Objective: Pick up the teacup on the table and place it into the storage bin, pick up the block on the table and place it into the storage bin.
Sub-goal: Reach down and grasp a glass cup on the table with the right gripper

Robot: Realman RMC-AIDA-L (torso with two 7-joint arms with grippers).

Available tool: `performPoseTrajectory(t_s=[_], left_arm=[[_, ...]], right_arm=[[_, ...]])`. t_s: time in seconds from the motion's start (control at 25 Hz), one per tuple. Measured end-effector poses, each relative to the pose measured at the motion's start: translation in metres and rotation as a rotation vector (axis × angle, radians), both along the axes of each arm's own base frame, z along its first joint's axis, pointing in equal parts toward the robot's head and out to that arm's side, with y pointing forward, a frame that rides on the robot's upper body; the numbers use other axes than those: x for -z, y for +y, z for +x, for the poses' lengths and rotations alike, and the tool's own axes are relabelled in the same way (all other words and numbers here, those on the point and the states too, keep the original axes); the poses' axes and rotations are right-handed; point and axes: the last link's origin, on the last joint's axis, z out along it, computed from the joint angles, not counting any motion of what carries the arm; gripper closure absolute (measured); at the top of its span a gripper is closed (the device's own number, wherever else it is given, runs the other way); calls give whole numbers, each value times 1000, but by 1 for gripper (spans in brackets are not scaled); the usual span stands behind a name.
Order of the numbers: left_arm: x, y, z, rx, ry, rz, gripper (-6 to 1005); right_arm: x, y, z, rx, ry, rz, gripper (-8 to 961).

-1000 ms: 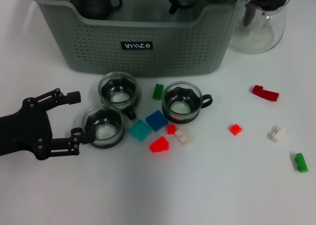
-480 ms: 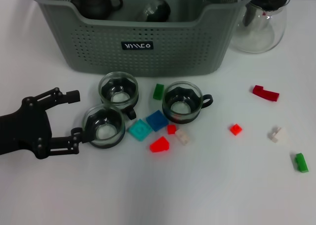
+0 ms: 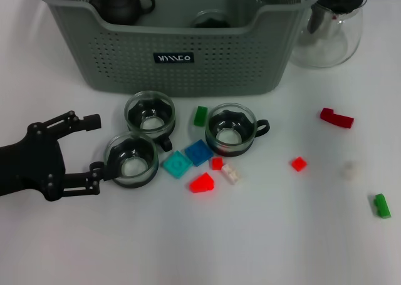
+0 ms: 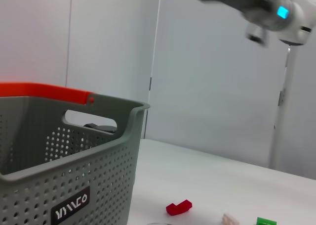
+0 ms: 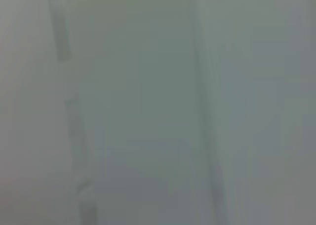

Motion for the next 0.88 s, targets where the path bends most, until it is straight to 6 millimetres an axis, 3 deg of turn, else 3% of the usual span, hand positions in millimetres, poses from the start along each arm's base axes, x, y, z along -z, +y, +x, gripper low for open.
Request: performPoseTrajectory(t_s=[0.16,0.36,0.44,0.88], left_arm=[[-1,0,-1,-3,3,2,53],[0,0,0,-1,3,1,53],[0,0,0,-2,2,1,53],[0,-3,-3,-12,1,2,53]], right_arm=[[8,-43,42,-92,-284,-160,500],[37,-58,63,-27,-571,-282,501],[61,-55,57,-10,-719,-355,502],[114,-27,6,-21,-1044,-335,525]])
